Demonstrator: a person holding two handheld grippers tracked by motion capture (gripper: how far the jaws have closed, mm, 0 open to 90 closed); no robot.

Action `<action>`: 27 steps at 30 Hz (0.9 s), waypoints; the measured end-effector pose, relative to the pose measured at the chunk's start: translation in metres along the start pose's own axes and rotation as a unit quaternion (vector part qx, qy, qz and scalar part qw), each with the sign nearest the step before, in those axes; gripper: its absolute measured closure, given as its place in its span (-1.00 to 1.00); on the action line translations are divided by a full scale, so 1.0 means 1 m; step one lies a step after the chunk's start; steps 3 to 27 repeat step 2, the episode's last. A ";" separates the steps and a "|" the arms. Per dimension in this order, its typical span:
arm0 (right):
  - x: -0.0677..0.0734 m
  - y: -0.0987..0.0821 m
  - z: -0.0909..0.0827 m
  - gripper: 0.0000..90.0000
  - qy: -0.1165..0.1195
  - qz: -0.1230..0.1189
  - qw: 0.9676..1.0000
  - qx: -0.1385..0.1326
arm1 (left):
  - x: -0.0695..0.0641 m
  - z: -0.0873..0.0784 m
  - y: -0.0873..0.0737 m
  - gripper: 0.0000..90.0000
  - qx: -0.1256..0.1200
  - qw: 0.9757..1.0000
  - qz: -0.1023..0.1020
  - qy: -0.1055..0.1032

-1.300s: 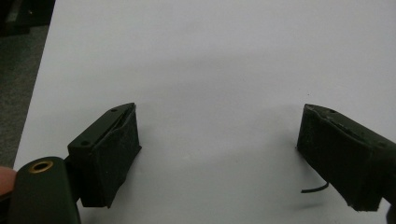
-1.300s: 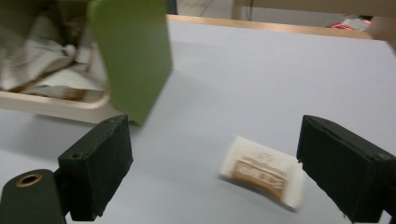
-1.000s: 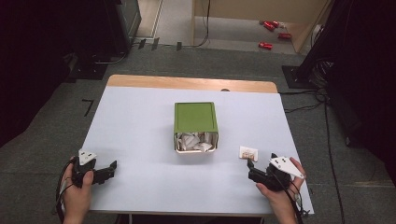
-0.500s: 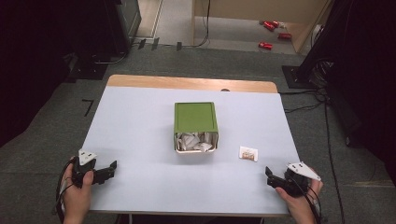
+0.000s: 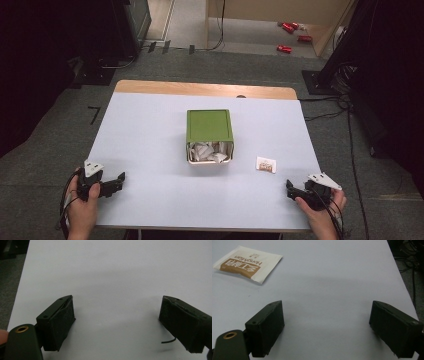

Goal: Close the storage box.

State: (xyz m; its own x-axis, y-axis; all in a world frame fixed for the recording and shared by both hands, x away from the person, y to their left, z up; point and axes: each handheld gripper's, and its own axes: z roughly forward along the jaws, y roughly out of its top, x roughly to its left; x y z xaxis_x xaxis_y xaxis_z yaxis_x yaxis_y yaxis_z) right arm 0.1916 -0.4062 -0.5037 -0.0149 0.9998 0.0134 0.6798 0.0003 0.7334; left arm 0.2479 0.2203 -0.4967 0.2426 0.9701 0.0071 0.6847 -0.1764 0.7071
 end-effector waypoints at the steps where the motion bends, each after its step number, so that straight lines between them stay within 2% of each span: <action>1: 0.000 0.000 0.000 -0.73 0.000 0.000 1.000 0.000 | 0.000 0.000 0.000 -0.70 0.000 1.000 0.000 0.000; 27: 0.000 0.000 0.000 -0.73 -0.001 -0.001 1.000 0.000 | 0.000 0.000 0.000 -0.70 0.000 1.000 0.000 0.000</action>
